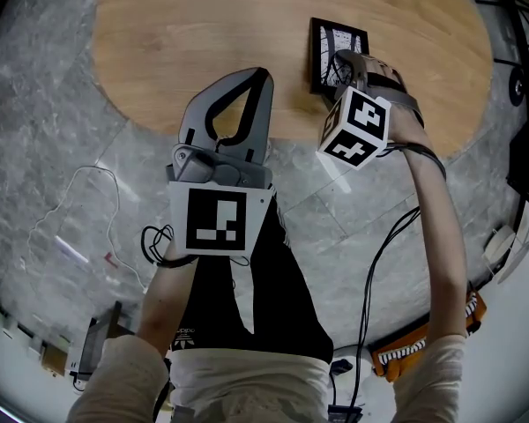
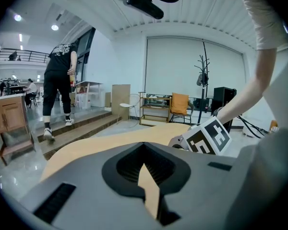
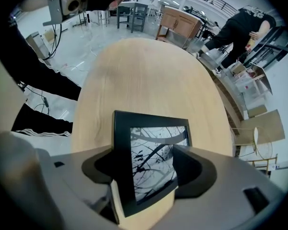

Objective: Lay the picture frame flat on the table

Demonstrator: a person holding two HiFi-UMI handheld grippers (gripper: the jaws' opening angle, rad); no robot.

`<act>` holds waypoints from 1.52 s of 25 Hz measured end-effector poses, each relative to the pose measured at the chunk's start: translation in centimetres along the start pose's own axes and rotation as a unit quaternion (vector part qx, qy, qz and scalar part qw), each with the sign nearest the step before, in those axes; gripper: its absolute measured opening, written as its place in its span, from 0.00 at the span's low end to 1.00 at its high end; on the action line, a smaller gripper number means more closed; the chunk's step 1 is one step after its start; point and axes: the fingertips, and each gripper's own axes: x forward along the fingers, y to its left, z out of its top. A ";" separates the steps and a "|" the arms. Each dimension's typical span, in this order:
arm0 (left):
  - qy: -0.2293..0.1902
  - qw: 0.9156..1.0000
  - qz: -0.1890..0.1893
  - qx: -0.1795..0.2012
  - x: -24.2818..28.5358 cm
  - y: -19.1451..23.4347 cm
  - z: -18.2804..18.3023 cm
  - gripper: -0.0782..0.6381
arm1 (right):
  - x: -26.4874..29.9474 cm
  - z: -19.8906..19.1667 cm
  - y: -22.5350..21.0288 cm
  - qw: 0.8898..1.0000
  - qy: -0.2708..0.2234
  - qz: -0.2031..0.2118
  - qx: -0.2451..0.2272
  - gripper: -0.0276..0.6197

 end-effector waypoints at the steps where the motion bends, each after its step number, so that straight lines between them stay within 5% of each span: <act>1: 0.000 1.000 -0.001 -0.001 0.0 0.0 -0.1 0.12 | 0.1 0.1 0.2 1.000 0.000 0.006 0.001 0.54; 11: -0.004 1.000 -0.005 -0.011 0.3 -0.1 -0.2 0.12 | 0.6 0.7 2.1 0.999 -0.009 0.040 0.009 0.60; 22: -0.011 1.000 -0.009 -0.004 0.1 -0.5 1.4 0.12 | -1.3 0.5 1.2 0.999 -0.012 0.028 0.020 0.60; 28: -0.024 1.000 0.005 -0.002 -1.2 0.9 8.7 0.12 | -9.0 1.8 -4.3 0.989 -0.070 -0.039 0.121 0.60; 31: -0.036 0.999 0.013 0.007 -2.2 2.1 14.3 0.12 | -15.2 2.6 -9.5 0.965 -0.106 -0.113 0.212 0.59; 33: -0.048 0.999 0.017 0.004 -3.8 2.3 18.7 0.12 | -20.8 3.3 -12.0 0.938 -0.140 -0.160 0.274 0.58; 38: -0.107 0.994 0.014 0.034 -8.7 2.2 30.2 0.12 | -37.6 4.5 -16.6 0.831 -0.257 -0.287 0.402 0.42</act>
